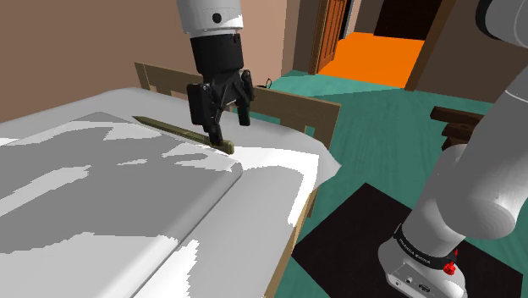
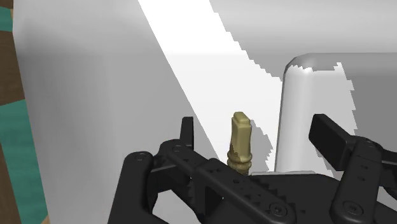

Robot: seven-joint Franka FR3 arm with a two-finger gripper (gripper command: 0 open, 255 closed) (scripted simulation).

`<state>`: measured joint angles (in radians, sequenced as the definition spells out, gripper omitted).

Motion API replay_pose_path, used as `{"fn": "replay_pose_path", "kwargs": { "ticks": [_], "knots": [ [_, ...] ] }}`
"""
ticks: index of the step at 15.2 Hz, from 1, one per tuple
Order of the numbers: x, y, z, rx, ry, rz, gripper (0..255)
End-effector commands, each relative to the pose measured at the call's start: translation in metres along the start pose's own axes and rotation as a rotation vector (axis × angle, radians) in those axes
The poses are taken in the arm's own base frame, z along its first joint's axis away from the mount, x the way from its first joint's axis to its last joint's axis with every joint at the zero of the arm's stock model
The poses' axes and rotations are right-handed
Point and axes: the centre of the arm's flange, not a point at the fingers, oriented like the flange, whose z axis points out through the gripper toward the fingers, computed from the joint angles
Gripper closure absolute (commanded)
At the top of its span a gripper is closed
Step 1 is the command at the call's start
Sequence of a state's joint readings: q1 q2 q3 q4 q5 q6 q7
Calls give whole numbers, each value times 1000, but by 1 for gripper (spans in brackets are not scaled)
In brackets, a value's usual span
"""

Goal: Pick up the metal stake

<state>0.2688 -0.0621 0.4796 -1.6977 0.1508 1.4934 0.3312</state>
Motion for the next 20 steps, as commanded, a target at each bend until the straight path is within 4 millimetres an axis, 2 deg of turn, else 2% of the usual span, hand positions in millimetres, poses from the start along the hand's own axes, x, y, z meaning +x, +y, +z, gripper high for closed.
{"fn": "replay_pose_path", "kwargs": {
  "ticks": [1,2,3,12,20],
  "knots": [
    [2,1,7,0,0,0,0],
    [2,1,7,0,0,0,0],
    [2,1,7,0,0,0,255],
    [2,1,7,0,0,0,255],
    [-5,-2,-34,0,0,0,255]
  ]
}}
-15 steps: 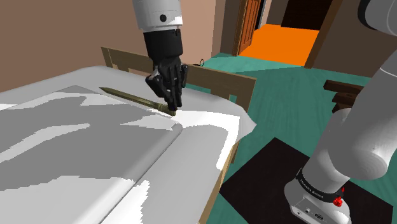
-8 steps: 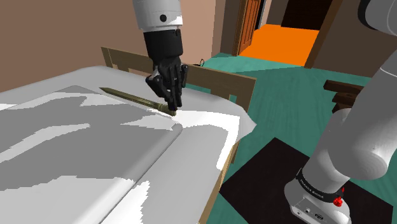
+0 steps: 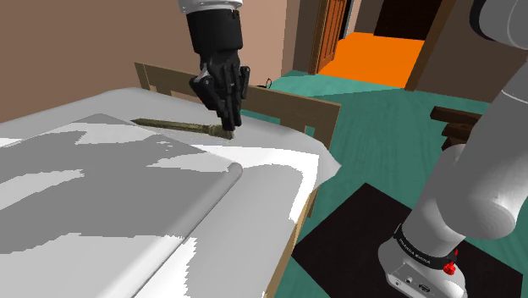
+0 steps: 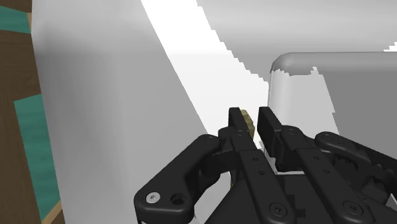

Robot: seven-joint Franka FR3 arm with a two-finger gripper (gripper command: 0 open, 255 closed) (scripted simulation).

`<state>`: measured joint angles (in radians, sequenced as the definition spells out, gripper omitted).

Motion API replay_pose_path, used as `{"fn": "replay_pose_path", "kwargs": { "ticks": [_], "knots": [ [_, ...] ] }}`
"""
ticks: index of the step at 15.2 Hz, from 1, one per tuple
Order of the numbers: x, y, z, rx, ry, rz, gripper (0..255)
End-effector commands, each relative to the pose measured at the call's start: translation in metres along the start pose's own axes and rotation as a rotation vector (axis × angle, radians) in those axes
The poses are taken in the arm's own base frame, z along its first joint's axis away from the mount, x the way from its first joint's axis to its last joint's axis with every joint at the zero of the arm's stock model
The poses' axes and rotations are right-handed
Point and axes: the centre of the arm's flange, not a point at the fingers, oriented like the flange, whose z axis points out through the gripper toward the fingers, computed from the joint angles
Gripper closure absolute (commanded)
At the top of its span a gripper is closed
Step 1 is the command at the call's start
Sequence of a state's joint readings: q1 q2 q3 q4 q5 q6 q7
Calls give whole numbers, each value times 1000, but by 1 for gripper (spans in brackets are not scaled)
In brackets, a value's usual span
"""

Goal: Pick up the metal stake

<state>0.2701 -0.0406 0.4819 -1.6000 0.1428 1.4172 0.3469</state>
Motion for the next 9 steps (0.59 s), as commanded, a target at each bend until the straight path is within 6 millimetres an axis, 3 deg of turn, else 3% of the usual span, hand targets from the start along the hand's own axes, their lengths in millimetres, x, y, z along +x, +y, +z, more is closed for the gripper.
{"fn": "replay_pose_path", "kwargs": {
  "ticks": [1,7,9],
  "knots": [
    [-1,0,-10,0,0,0,255],
    [-7,-2,-42,0,0,0,255],
    [-7,-2,-42,0,0,0,255]
  ]
}}
